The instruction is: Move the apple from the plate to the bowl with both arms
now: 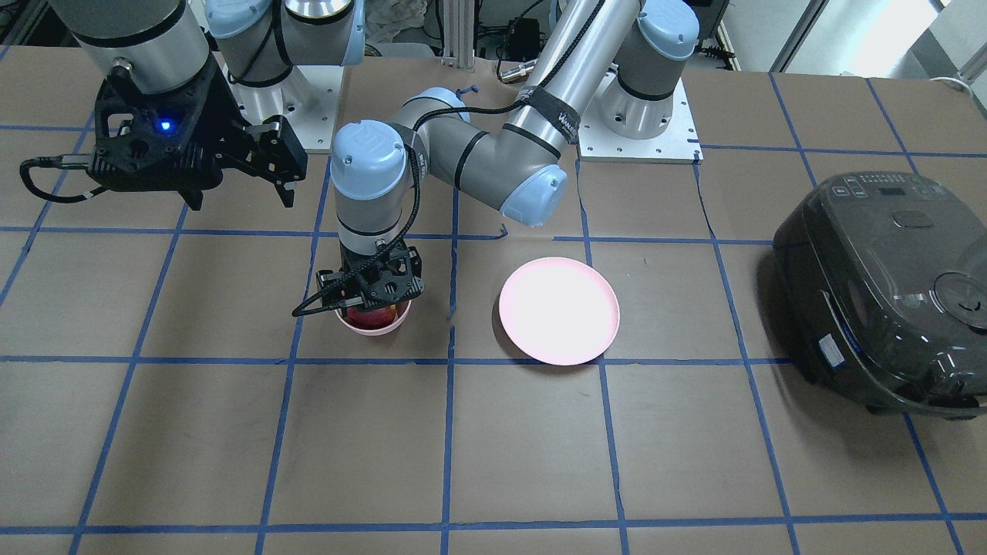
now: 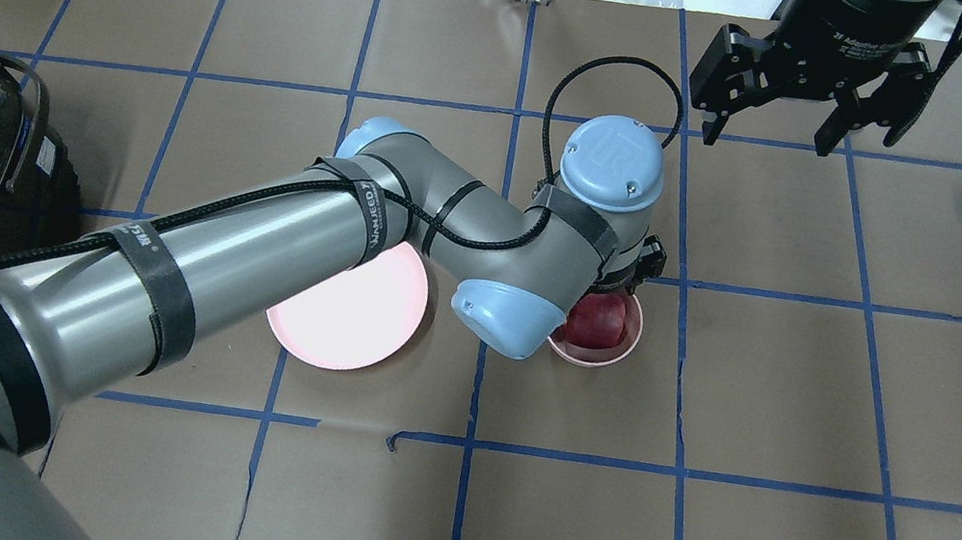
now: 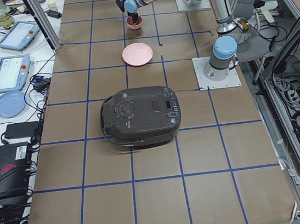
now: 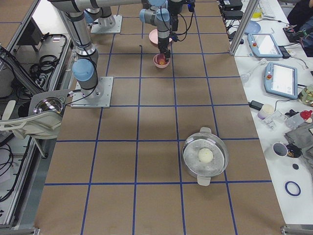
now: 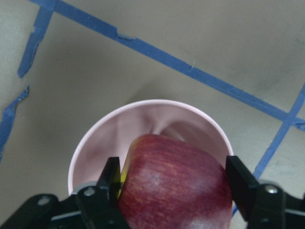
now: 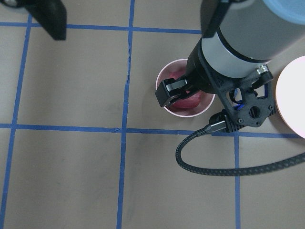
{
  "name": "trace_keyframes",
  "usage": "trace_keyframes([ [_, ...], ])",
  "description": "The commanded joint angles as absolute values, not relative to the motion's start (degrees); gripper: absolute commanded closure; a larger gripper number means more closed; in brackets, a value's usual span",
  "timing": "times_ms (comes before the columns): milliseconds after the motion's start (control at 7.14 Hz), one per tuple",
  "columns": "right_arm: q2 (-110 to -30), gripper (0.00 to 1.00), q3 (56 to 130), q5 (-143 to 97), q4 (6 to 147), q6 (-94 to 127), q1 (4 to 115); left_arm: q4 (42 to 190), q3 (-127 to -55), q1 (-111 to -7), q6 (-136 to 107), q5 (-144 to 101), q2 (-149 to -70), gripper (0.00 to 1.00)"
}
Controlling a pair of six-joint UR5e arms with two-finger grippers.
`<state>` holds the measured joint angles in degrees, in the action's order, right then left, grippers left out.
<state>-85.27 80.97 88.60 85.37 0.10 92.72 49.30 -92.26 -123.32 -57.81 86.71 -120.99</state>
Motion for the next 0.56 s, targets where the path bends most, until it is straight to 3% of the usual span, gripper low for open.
trace_keyframes([
  [0, -85.25, 0.00, 80.95, 88.68, 85.69, 0.09, 92.72, 48.69, -92.28, -122.96, -51.47, 87.10, -118.93, 0.00],
  [420, -85.34, 0.00, 80.95, 88.68, 85.69, 0.09, 92.72, 51.75, -94.20, -111.58, -36.63, 86.57, -112.61, 0.00],
])
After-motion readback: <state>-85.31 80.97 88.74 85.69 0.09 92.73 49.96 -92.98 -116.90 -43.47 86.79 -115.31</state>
